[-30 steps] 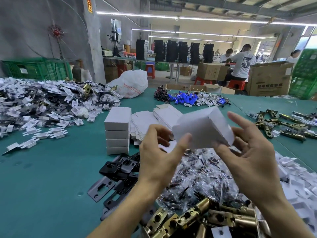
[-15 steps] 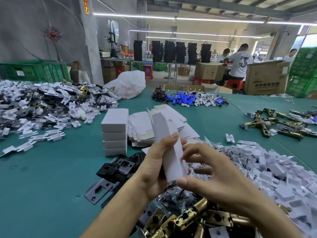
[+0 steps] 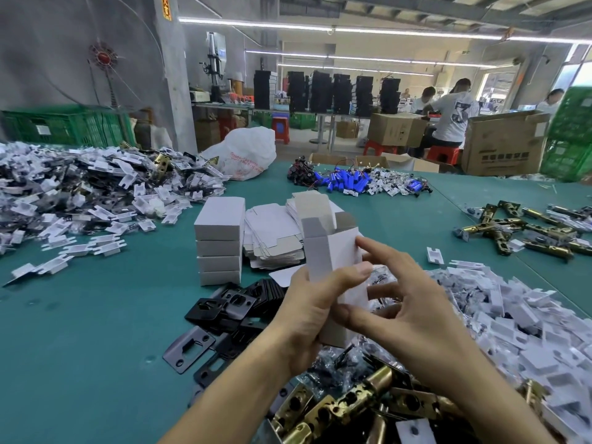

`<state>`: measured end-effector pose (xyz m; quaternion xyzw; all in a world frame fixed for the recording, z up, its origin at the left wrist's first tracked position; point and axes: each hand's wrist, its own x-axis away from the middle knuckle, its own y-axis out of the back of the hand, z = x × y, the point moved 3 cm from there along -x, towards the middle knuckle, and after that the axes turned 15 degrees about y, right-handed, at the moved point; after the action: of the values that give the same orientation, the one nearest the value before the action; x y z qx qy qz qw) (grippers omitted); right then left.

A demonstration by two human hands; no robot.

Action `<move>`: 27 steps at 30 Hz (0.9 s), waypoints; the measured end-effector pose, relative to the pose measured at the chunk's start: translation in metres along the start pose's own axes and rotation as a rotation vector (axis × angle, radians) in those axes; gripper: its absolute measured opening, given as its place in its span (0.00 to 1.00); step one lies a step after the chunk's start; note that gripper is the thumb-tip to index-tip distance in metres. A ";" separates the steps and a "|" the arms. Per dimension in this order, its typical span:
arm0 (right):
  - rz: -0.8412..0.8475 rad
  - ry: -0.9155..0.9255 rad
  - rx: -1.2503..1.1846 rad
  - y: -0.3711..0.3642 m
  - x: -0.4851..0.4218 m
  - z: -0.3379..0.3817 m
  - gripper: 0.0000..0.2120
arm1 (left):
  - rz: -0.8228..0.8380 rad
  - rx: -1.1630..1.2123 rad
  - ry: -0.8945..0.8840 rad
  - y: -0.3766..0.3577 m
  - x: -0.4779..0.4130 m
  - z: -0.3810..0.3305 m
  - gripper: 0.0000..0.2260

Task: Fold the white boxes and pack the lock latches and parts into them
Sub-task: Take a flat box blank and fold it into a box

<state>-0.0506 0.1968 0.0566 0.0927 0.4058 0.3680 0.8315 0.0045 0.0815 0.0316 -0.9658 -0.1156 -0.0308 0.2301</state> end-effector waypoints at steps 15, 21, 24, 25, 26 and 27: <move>0.033 -0.161 -0.285 0.016 -0.001 -0.015 0.17 | -0.052 -0.110 -0.083 0.006 0.003 -0.012 0.17; 0.016 -0.145 -0.303 0.014 -0.001 -0.011 0.18 | -0.053 -0.147 -0.065 0.014 0.002 -0.012 0.15; 0.036 -0.162 -0.345 0.013 -0.001 -0.012 0.15 | -0.049 -0.124 -0.060 0.016 0.001 -0.013 0.14; 0.039 -0.171 -0.351 0.012 -0.001 -0.012 0.15 | -0.056 -0.122 -0.065 0.017 0.000 -0.013 0.13; 0.038 -0.176 -0.342 0.012 -0.001 -0.012 0.15 | -0.069 -0.129 -0.072 0.018 -0.001 -0.012 0.12; 0.037 -0.175 -0.320 0.011 -0.001 -0.012 0.15 | -0.082 -0.146 -0.079 0.019 -0.001 -0.011 0.11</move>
<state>-0.0664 0.2021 0.0546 -0.0015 0.2662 0.4338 0.8608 0.0075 0.0599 0.0335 -0.9749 -0.1613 -0.0107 0.1530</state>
